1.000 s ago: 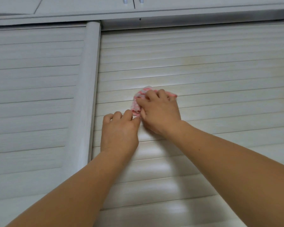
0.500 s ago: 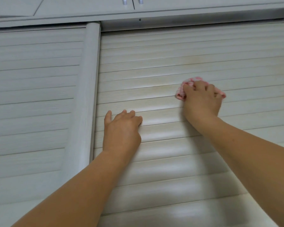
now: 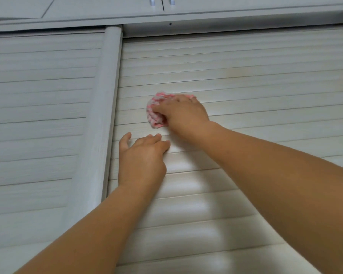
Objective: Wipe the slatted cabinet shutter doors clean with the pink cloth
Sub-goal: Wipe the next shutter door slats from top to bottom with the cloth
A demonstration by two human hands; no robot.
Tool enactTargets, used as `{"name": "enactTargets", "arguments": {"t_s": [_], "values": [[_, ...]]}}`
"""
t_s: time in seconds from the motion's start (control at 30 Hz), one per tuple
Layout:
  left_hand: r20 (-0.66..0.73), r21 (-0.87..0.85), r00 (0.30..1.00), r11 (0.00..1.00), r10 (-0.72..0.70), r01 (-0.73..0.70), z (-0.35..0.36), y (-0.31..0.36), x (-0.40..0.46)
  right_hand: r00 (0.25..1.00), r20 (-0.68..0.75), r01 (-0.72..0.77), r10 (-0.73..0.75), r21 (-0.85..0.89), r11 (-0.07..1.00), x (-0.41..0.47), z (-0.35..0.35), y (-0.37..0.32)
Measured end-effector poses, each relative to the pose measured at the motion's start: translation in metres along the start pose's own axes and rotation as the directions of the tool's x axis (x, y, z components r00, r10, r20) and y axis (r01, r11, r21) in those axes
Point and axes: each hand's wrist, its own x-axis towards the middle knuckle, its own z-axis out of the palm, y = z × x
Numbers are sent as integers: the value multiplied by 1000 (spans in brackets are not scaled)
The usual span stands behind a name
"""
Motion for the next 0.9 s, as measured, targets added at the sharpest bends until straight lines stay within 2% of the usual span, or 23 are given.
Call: {"name": "enactTargets", "arguments": {"t_s": [0.1, 0.17, 0.27, 0.33, 0.4, 0.53, 0.73, 0.8, 0.9], "values": [[-6, -28, 1000, 1000, -8, 8, -2, 0, -1, 995, -58, -84, 78, -124, 989, -23, -8, 39], [1, -26, 1000, 1000, -14, 14, -3, 1, -3, 974, -53, -226, 220, -179, 957, -42, -16, 70], [3, -32, 999, 999, -32, 32, -3, 3, -3, 880, -39, -471, 473, -204, 858, -62, -26, 101], [-1, -27, 999, 999, -37, 37, -1, 2, -3, 840, -37, -537, 541, -197, 821, -61, -25, 100], [-6, -29, 999, 999, -39, 39, -1, 2, -3, 845, -33, -531, 534, -173, 830, -58, -23, 87], [-10, -38, 999, 999, -39, 38, 0, 3, -4, 929, -40, -369, 367, -146, 918, -42, -18, 54], [-56, -62, 998, 998, -28, 24, 5, 0, -4, 986, 96, -127, 138, -114, 985, -8, -17, 14], [-50, -54, 998, 998, -29, 26, 4, 0, -3, 984, 108, -129, 140, -99, 987, -12, -19, 25], [-31, -48, 999, 999, -12, 11, 2, 0, -4, 949, 90, -292, 301, -94, 952, -27, -27, 56]]}}
